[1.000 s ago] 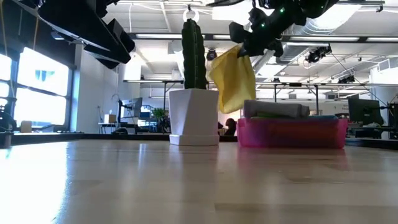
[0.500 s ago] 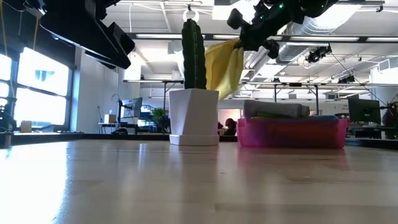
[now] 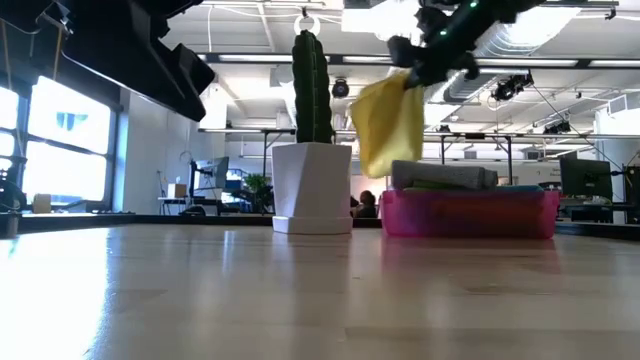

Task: Fold microfiber towels
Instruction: Put the yellow towel into the pink laundry bin, then return to home position

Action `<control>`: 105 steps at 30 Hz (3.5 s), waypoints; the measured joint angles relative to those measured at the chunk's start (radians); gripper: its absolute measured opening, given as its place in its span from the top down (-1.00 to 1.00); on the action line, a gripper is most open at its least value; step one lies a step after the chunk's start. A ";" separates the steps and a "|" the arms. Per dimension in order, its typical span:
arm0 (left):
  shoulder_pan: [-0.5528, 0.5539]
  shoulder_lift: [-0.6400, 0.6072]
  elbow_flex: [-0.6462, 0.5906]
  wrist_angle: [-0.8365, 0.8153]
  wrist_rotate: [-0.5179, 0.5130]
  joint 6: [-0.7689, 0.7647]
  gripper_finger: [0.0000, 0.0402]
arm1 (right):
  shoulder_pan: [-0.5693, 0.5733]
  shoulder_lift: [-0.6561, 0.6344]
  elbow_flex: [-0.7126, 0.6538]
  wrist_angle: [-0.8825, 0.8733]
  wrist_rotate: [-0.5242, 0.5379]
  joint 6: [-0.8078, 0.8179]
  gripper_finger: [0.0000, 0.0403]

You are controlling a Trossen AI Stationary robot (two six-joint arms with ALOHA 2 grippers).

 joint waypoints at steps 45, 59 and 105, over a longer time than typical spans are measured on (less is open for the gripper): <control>-0.004 0.000 0.000 -0.014 -0.049 -0.045 0.40 | 0.120 0.287 0.129 -0.618 -0.297 0.206 0.97; -0.004 0.000 0.000 -0.015 -0.095 -0.045 0.40 | 0.158 0.191 0.130 -0.595 -0.360 0.138 0.29; 0.011 -0.703 -0.526 0.418 -0.422 -0.012 0.40 | 0.506 -0.632 -0.876 0.414 -0.462 -0.174 0.24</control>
